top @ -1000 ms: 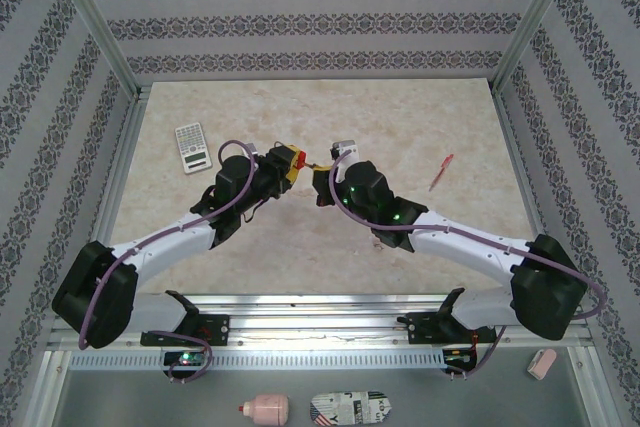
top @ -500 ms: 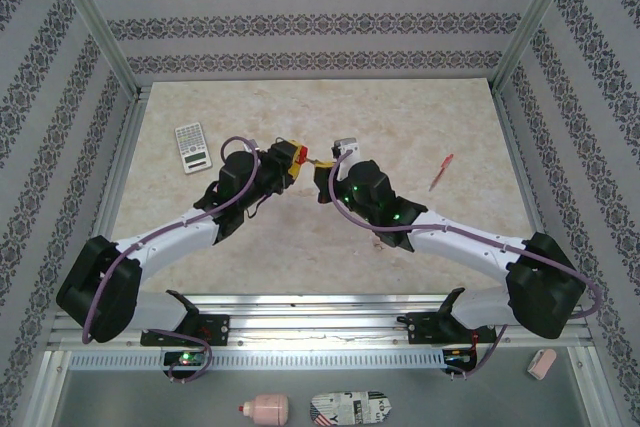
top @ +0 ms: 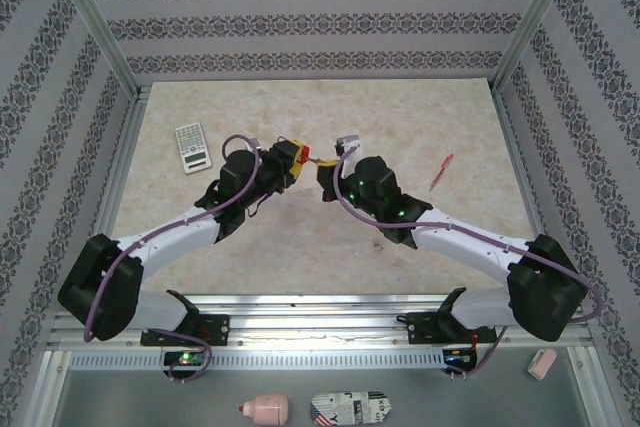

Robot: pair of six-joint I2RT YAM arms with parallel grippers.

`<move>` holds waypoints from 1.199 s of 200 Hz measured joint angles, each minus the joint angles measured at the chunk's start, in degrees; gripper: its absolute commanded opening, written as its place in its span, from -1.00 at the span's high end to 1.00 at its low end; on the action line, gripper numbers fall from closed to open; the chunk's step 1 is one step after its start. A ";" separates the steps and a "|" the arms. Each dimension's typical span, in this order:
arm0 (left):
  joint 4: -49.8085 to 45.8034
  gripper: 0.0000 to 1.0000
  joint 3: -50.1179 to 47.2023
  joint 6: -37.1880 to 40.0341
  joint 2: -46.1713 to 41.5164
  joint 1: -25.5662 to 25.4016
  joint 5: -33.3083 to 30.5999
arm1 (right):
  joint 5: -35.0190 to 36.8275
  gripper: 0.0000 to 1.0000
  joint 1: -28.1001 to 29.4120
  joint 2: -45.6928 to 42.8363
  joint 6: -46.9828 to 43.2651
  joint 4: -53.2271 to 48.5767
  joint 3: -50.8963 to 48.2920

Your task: Unlock with the key

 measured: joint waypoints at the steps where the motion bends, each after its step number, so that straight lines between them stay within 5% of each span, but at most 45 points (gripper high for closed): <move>1: 0.07 1.00 0.02 0.02 0.04 0.00 0.04 | 0.02 1.00 -0.02 0.00 0.11 0.00 0.00; 187: 0.79 1.00 6.86 9.29 1.44 -1.05 5.66 | 3.26 1.00 -0.04 -3.74 -4.85 -3.89 0.79; 240: 0.66 1.00 7.26 11.02 0.20 -2.58 8.87 | -0.52 1.00 -1.36 -6.67 -4.79 -8.63 0.79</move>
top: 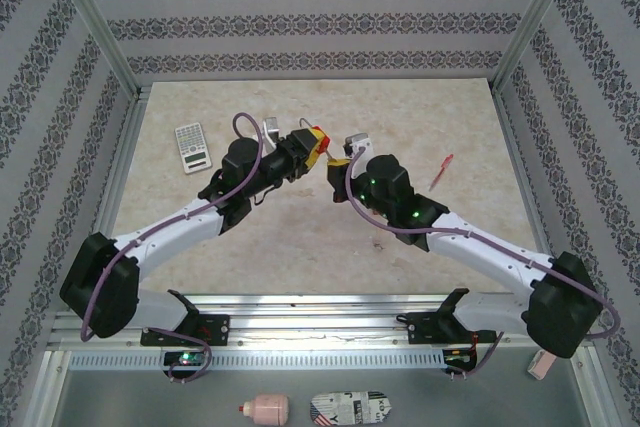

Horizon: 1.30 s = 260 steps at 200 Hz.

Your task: Unlock with the key

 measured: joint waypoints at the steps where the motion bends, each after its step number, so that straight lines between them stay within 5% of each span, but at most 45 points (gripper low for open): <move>1: 0.02 1.00 0.00 0.02 -0.02 -0.02 0.02 | -0.17 1.00 -0.02 -0.07 0.04 -0.07 0.00; 107: -15.56 1.00 3.43 11.80 -3.82 -1.27 1.36 | -9.38 1.00 -2.21 -2.58 5.11 -6.93 0.00; 260: -48.19 1.00 14.27 31.06 -6.32 -4.83 -10.40 | -12.83 1.00 -3.32 -0.50 13.79 -5.11 2.75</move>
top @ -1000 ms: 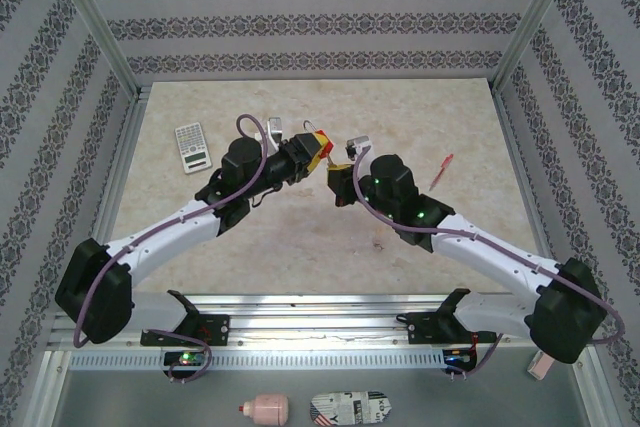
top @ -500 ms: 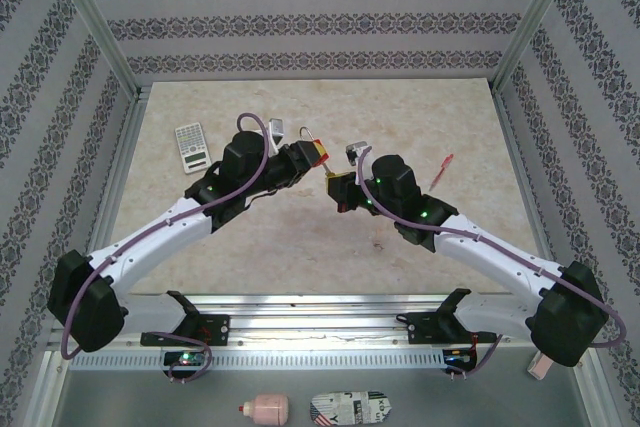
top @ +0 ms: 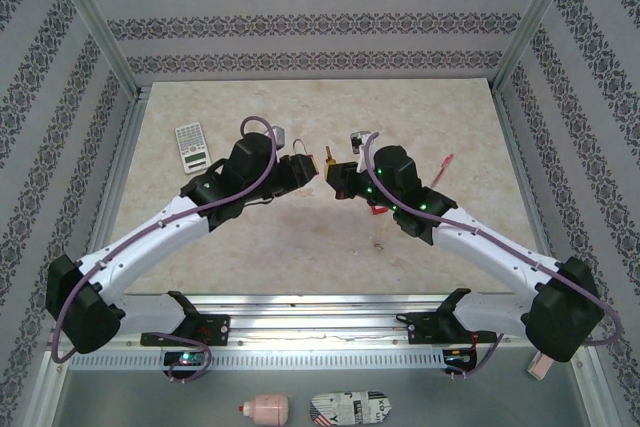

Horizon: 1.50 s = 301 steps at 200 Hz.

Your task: Unlock with the key

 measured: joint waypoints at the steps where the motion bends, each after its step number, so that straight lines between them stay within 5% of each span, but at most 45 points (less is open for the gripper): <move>1: -0.07 1.00 0.07 0.07 -0.04 0.00 -0.02 | -0.02 1.00 0.04 0.00 0.00 0.00 0.00; 147: -12.15 1.00 15.61 18.43 4.48 0.02 -2.69 | -8.61 1.00 2.75 -0.66 2.91 1.16 -1.73; 301: -12.02 1.00 14.08 18.53 5.60 -0.85 -5.11 | -8.83 1.00 3.69 3.06 4.50 3.41 -0.74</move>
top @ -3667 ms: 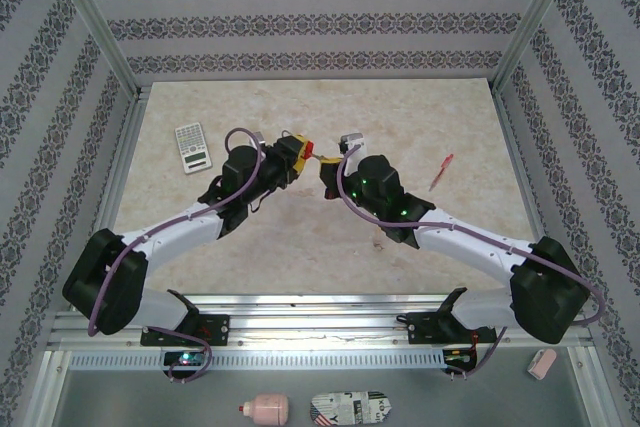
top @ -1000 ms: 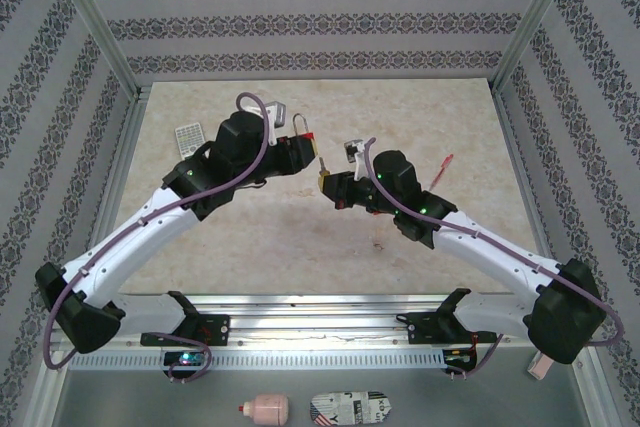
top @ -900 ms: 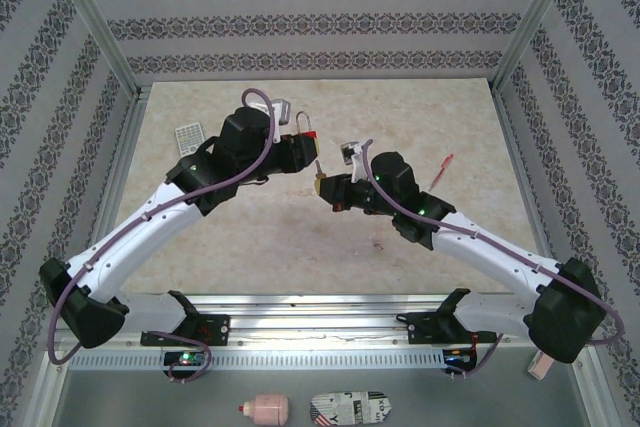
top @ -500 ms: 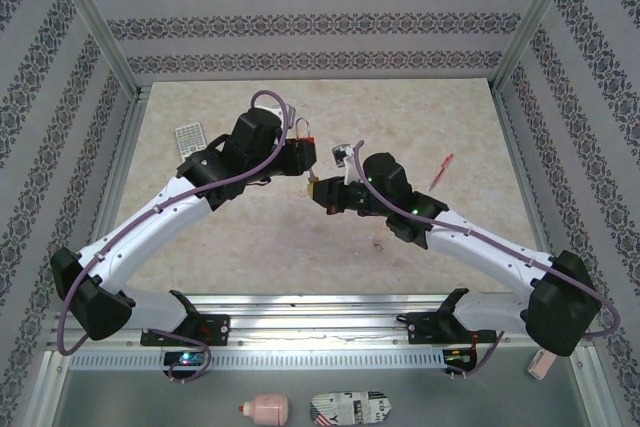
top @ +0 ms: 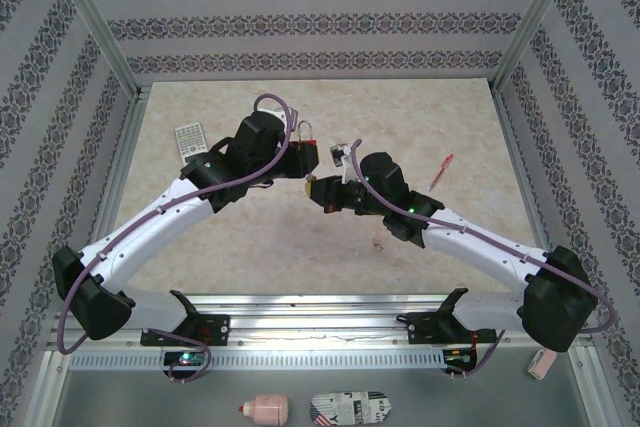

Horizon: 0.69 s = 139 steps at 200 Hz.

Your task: Unlock with the key

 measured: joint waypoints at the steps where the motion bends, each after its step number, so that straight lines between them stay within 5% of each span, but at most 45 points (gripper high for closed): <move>1: 0.00 1.00 -0.02 0.00 0.00 0.00 0.02 | -0.02 1.00 -0.02 0.00 0.02 0.02 0.00; 139: 4.31 1.00 -1.29 -0.66 -0.81 0.00 -0.17 | -2.73 1.00 -2.60 0.26 1.70 2.91 -0.26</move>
